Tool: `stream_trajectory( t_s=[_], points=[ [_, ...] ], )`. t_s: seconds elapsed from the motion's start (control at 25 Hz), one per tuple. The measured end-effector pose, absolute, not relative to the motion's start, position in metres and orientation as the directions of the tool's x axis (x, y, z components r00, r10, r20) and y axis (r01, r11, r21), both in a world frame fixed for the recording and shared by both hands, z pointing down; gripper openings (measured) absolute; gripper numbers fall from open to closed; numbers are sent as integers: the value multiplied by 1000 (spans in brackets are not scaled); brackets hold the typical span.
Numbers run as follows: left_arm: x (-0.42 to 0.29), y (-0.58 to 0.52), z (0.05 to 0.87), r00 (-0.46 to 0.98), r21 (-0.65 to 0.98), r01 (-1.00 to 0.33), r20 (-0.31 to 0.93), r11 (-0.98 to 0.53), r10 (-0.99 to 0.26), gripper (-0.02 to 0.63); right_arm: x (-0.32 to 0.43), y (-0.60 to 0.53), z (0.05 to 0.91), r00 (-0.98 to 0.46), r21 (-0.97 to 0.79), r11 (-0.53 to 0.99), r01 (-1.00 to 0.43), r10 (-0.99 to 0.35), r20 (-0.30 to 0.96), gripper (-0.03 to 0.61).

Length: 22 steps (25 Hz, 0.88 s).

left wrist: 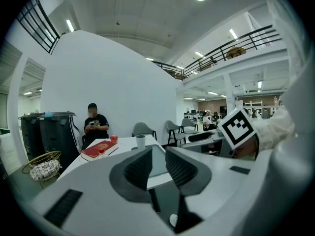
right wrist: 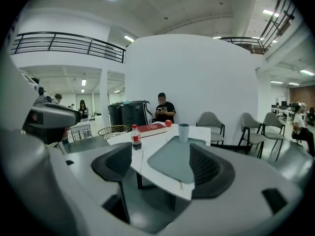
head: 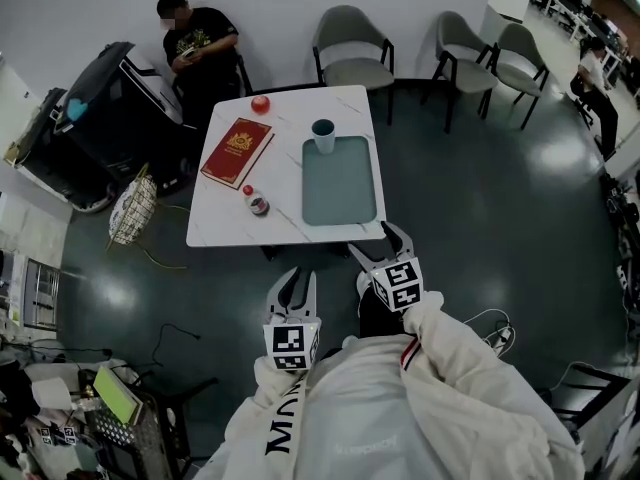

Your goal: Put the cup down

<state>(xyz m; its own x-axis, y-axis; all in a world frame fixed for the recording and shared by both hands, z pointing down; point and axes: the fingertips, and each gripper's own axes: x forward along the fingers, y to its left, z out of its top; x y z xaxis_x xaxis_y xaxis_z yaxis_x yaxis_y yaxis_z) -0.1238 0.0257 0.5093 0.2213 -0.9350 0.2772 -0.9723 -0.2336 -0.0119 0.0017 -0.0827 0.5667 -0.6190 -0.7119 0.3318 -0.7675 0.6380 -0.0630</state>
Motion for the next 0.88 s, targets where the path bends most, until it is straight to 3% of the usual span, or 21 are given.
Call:
stream_trajectory(
  t_s=[0.24,0.32,0.44,0.6,0.88],
  points=[
    [-115,43,504,232,-3,-970,275,-242,-933,93,6,-51,527,-634,-102,634,-767,-723,276,370],
    [-113,47,503,233,-1,-970,272,-242,-934,94,8,-40,515,-631,-91,631,-770,-733,256,285],
    [-109,48,504,235,8,-970,274,-242,-932,94,11,-25,502,-634,-106,629,-770,-736,237,281],
    [-100,47,494,247,15,-968,267,-252,-932,94,21,-13,489,-634,-125,624,-772,-738,233,229],
    [-77,36,466,280,-7,-958,217,-288,-935,94,45,-12,460,-623,-148,605,-783,-760,185,77]
  ],
)
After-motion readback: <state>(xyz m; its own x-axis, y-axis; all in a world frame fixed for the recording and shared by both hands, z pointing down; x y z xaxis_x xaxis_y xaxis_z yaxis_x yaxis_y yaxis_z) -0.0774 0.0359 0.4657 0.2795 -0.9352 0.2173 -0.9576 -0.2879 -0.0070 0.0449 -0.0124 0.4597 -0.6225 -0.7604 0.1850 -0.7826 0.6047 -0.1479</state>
